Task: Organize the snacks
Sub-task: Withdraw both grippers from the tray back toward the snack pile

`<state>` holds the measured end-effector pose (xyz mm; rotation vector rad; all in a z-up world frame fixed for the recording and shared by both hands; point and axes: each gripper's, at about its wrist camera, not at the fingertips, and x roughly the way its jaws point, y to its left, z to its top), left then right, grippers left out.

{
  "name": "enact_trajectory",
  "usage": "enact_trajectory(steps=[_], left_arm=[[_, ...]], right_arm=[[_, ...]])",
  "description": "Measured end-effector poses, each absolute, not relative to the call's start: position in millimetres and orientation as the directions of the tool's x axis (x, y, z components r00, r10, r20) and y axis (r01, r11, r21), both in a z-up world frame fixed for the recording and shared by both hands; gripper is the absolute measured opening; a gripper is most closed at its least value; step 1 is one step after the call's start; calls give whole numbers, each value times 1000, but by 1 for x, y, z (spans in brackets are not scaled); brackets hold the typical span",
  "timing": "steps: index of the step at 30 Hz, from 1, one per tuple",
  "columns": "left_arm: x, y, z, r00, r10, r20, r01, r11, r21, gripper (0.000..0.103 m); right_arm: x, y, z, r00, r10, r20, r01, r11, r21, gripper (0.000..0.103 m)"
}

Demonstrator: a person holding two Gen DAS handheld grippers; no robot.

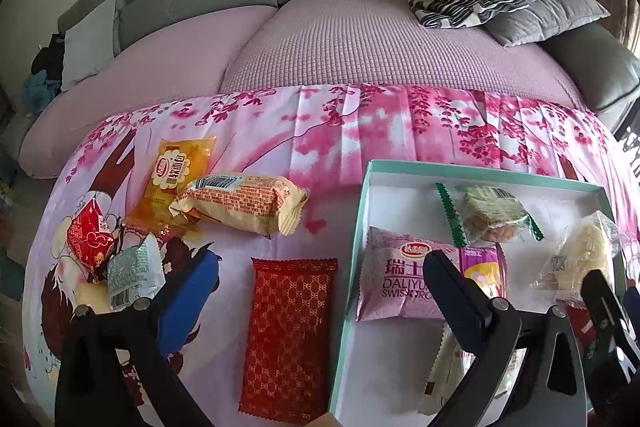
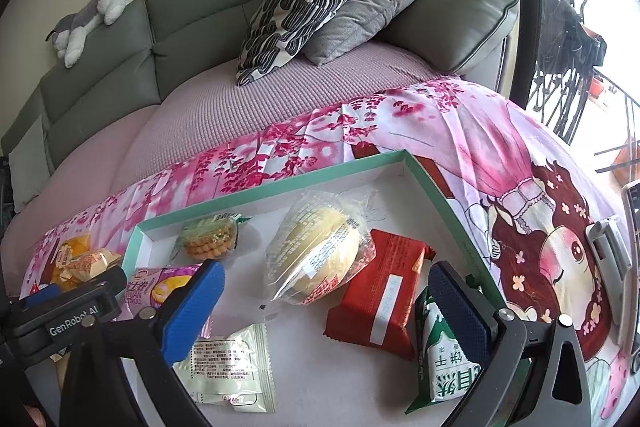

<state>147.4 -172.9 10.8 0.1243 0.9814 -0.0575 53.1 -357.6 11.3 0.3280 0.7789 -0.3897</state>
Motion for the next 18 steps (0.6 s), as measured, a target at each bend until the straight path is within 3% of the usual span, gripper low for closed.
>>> enact_trajectory(steps=[18], left_arm=[[125, -124, 25, 547, 23, -837, 106, 990, 96, 102]], right_arm=[[50, -329, 26, 598, -163, -785, 435, 889, 147, 103]])
